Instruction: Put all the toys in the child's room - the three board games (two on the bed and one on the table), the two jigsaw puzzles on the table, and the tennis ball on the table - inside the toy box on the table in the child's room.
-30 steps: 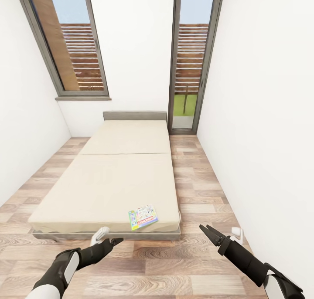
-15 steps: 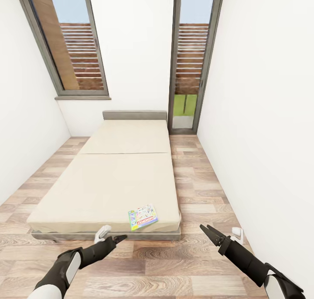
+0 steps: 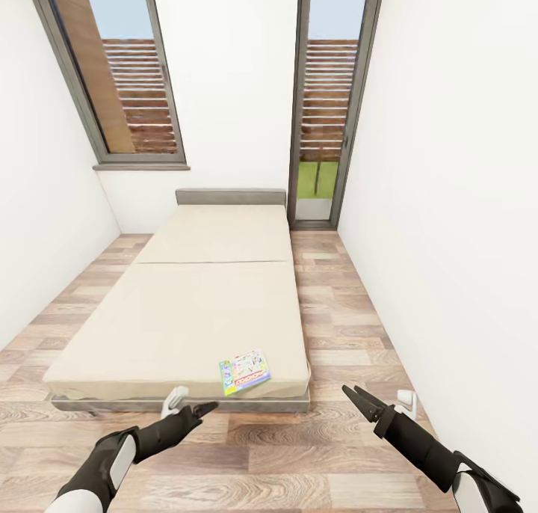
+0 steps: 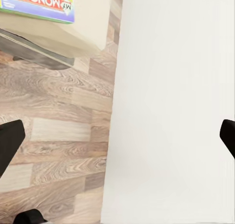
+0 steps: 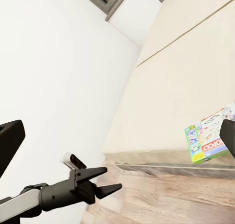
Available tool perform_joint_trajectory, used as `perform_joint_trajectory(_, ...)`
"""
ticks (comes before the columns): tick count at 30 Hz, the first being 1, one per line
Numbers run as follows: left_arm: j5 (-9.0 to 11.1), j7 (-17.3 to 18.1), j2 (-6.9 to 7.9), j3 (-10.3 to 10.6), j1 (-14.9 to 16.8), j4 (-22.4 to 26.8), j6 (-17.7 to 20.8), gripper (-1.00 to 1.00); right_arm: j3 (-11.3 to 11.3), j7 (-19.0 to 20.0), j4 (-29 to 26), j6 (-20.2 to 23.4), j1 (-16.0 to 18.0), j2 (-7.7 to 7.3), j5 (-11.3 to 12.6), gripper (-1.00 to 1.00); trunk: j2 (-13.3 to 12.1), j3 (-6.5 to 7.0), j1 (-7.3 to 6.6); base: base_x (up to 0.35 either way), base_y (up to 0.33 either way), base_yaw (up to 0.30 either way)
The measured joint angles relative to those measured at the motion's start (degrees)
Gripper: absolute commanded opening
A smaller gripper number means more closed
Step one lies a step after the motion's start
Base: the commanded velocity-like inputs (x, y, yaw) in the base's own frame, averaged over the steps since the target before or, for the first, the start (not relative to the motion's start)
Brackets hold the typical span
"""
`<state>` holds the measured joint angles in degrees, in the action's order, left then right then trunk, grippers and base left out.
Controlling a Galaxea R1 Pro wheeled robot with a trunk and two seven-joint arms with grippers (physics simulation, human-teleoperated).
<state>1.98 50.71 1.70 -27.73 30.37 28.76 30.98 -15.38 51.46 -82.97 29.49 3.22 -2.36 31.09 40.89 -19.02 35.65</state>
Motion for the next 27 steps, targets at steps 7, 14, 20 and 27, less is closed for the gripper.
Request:
perform_joint_trajectory(7, -0.1, 6.9, 0.25, 0.0, 0.0, 0.0, 0.1, 1.0, 0.0, 0.0, 0.0, 0.4, 0.0, -0.01, 1.4, 1.0, 2.8, -1.26, 1.54, 0.0, 0.0, 0.0)
perform_joint_trajectory(14, -0.1, 10.5, 2.38, 0.1, 0.0, 0.0, 0.1, 1.0, 0.0, -0.1, 0.0, 3.7, 0.0, -0.35, 6.4, 1.0, 5.6, -2.52, 3.08, 0.0, 0.0, 0.0)
perform_joint_trajectory(20, 0.0, 13.4, 3.97, 0.1, 0.0, -0.3, 0.2, 1.0, -0.1, -0.1, 0.2, 8.5, 0.1, -0.24, 9.2, 1.0, 8.0, -3.6, 4.4, 0.0, 0.0, 0.0)
perform_joint_trajectory(27, 0.1, 15.6, 5.95, -0.1, 0.0, -0.4, 1.3, 1.0, -0.2, -0.2, 0.3, 11.2, 0.3, -0.06, 10.0, 1.0, 10.8, -4.86, 5.94, 0.0, 0.0, 0.0)
